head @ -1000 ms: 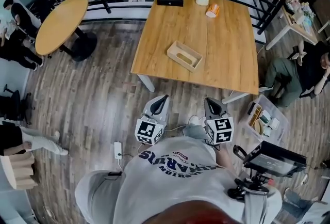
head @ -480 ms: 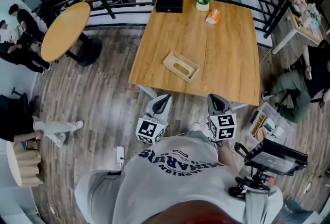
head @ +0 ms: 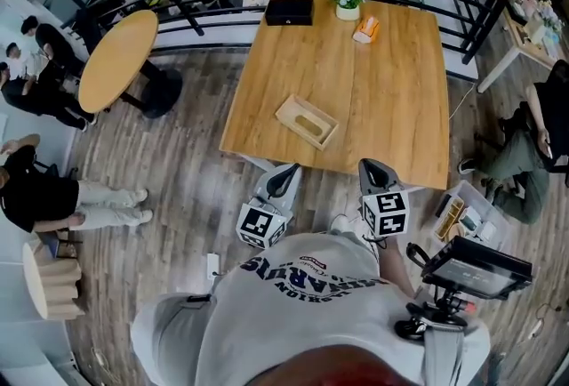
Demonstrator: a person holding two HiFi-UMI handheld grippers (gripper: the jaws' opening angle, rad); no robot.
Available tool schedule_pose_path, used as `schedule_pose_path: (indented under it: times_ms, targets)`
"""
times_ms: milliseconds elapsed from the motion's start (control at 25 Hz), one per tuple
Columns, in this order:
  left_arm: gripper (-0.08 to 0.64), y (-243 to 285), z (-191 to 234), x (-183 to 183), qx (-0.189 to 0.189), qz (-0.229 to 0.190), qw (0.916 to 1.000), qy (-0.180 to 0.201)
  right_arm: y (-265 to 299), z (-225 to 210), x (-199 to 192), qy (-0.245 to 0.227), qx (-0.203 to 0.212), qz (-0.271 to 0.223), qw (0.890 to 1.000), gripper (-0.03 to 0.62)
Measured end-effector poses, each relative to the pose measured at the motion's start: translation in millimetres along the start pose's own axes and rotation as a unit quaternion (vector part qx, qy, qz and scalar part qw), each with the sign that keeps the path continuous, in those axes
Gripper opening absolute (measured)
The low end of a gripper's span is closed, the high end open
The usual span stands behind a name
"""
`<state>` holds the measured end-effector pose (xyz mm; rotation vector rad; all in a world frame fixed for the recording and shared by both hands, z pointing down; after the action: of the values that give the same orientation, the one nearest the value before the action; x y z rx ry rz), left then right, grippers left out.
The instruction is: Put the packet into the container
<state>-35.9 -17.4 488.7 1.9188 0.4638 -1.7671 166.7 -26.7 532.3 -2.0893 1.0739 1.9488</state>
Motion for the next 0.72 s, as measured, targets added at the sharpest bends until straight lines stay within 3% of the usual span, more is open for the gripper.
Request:
schedule_pose_path:
  times_ms: [440,720]
  targets:
    - [-0.002,58,-50,3,-0.037,0.015,0.9986,0.034,-22,-64,-11,0.026,-0.025,-0.003,0.999,0.009]
    - [-0.002,65,-65,-8,-0.053,0.039,0.9961,0.058,-31,-92,-26,0.043,-0.05,-0.005,0.998,0.009]
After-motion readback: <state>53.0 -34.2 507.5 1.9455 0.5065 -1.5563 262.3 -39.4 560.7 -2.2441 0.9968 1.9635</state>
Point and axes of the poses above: the fingertips, and each gripper's own axes: y forward along the fingers, z to its left, x out of its top, the point moved 5 cm from there along -y, backward along the fingers, and after that the axes turned 10 degrees about x, right-handed, at the moved point
